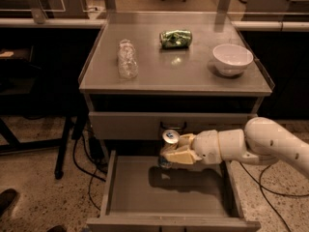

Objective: Pick redbull can from middle drawer and place on counter

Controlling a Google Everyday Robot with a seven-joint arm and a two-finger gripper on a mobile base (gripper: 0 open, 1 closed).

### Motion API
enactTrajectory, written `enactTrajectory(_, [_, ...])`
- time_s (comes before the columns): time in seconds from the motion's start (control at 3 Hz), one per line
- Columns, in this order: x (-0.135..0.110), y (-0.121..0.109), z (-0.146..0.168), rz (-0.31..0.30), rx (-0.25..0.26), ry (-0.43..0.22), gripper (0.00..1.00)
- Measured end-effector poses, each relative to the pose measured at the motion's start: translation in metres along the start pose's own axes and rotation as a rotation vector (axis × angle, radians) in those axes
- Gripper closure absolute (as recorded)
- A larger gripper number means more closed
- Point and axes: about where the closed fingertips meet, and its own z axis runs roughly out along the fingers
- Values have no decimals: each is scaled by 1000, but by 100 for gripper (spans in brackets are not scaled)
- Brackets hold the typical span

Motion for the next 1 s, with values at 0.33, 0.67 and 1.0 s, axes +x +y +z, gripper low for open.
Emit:
enactTrajectory(0.33, [-37, 2, -18, -37, -23, 24, 100])
enactTrajectory(0.67, [-39, 4, -18, -41, -28, 24, 100])
enactTrajectory(1.0, [-54, 5, -30, -75, 10, 17, 100])
